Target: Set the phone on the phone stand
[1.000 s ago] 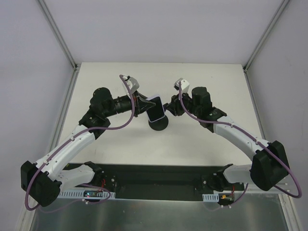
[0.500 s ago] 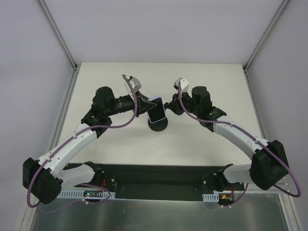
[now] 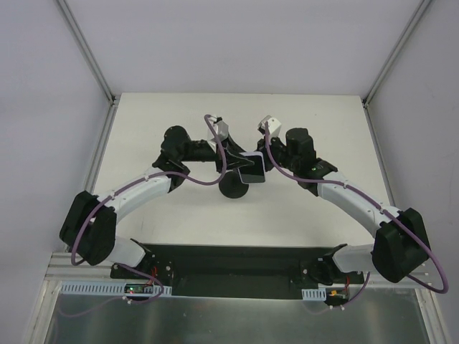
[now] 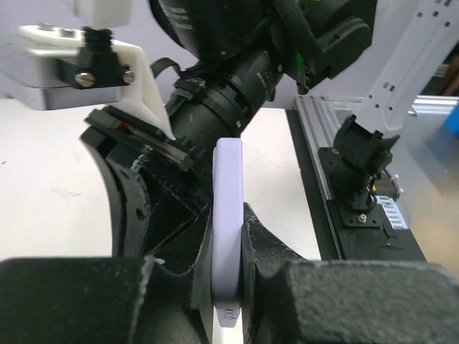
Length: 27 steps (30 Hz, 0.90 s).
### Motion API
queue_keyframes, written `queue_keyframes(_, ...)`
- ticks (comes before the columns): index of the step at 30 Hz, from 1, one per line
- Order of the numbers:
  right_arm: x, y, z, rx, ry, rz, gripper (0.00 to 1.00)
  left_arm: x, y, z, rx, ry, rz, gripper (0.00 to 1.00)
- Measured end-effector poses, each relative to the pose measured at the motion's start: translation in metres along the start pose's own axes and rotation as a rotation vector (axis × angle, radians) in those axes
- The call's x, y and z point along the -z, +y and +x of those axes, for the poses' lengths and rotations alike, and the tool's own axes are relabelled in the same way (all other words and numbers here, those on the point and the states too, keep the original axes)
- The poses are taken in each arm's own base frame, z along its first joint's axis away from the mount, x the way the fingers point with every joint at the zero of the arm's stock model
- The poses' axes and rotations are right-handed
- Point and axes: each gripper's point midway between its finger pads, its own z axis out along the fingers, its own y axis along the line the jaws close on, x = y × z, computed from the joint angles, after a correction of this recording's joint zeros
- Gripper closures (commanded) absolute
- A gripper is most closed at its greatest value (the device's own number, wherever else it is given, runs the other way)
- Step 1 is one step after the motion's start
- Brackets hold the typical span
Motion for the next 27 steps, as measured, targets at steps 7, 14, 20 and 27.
queue_keyframes(7, 0.001, 0.002, 0.000, 0.000, -0.001, -0.025, 0.99, -0.006, 0.003, 0.011, -0.008, 0.004, 0.160, 1.00)
queue_keyframes(14, 0.002, -0.001, 0.000, -0.020, -0.007, -0.058, 0.99, -0.002, 0.011, 0.013, -0.031, -0.005, 0.199, 1.00)
queue_keyframes(20, 0.000, 0.000, 0.000, -0.021, -0.013, -0.082, 0.99, 0.001, 0.024, 0.011, -0.047, 0.011, 0.227, 1.00)
queue_keyframes(27, -0.001, 0.002, 0.000, -0.013, -0.019, -0.118, 0.99, 0.000, 0.029, 0.014, -0.029, 0.042, 0.297, 1.00)
